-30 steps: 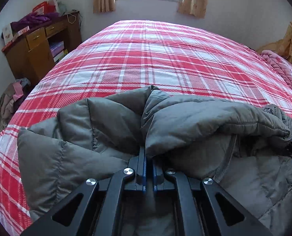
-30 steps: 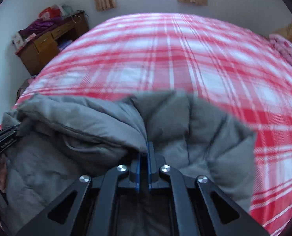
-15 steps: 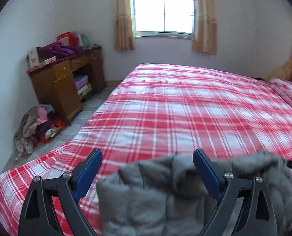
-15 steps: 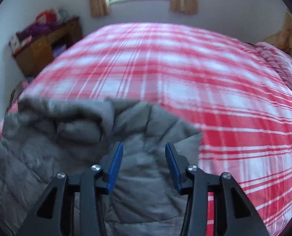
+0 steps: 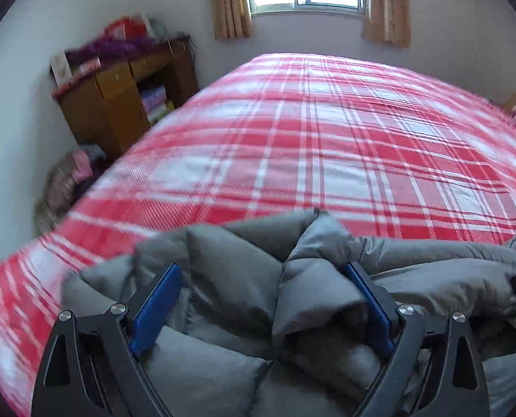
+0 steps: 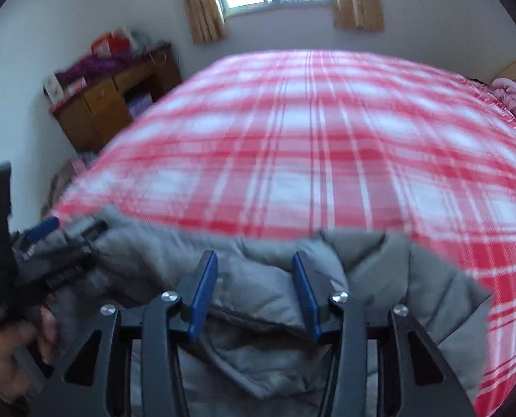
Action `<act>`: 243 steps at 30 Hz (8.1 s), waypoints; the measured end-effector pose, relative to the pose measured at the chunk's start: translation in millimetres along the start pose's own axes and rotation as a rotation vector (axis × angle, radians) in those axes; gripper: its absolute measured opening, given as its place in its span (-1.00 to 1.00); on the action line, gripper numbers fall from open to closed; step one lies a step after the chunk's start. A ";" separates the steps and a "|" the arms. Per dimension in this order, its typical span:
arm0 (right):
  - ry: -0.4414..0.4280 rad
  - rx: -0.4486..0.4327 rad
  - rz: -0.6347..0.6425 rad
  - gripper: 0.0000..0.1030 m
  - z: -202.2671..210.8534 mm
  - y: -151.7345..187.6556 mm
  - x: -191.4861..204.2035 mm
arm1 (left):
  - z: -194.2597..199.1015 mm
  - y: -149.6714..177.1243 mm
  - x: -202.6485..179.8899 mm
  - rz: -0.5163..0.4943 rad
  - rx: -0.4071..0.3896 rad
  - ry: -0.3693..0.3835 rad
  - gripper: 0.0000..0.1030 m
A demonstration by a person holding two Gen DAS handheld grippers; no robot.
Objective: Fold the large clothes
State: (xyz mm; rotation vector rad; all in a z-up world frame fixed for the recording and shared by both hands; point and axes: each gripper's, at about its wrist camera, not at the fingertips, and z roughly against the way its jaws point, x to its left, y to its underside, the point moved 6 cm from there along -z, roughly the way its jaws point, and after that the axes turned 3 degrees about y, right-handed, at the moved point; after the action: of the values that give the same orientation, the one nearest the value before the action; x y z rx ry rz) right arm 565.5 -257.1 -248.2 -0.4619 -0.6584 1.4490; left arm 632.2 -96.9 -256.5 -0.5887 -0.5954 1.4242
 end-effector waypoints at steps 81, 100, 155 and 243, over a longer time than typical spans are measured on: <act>0.089 -0.034 0.066 0.73 95.7 62.4 -29.3 | 145.9 62.6 49.2 -0.146 -0.009 0.077 0.92; 0.078 0.121 -0.265 0.60 272.8 329.4 -79.1 | 277.8 321.9 156.5 -0.083 0.160 0.029 0.92; 0.175 -0.335 -0.373 0.56 235.9 115.9 -90.6 | 257.2 88.7 162.8 0.265 -0.323 -0.235 0.75; 0.405 -0.013 -0.113 0.81 118.4 147.7 -50.8 | 111.2 148.2 -66.9 -0.175 -0.003 -0.231 0.98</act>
State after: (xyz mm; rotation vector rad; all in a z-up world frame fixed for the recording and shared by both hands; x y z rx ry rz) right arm 376.5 -306.6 -263.6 -0.6943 -0.3629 1.1982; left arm 444.8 -152.8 -280.4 -0.3664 -0.8120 1.3340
